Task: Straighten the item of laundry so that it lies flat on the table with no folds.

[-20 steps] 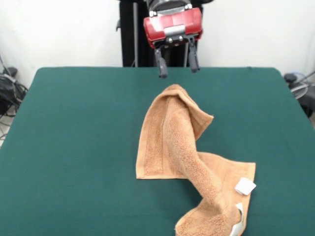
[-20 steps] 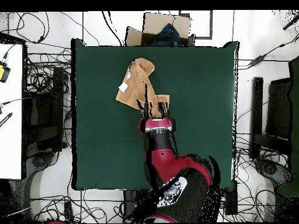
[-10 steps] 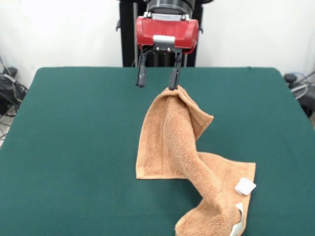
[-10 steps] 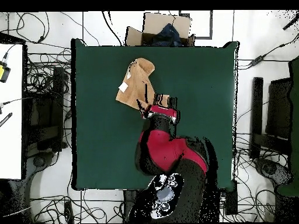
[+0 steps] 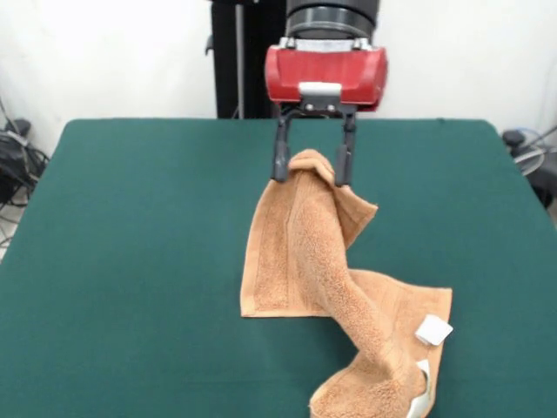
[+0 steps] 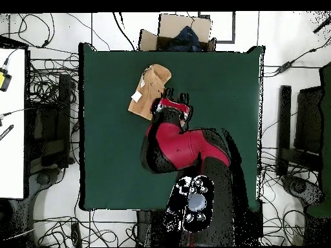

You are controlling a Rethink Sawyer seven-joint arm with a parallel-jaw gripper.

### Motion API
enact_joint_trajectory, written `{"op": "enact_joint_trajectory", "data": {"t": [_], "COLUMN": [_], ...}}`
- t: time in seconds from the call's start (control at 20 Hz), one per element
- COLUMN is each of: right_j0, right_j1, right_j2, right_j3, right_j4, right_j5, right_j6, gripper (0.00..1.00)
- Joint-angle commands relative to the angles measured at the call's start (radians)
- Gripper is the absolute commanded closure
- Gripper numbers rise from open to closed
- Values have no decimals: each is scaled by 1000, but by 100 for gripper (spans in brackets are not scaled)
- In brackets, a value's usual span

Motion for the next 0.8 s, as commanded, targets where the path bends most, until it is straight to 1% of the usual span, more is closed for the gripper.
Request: {"op": "enact_joint_trajectory", "data": {"t": [0.05,0.3,0.8], "right_j0": [-25,-20,15], "right_j1": [-4,8,25], "right_j2": [216,226,198], "right_j3": [-17,-31,-69], "right_j4": [-1,10,27], "right_j5": [106,120,129], "right_j6": [0,0,4], "gripper": [0,0,0]}}
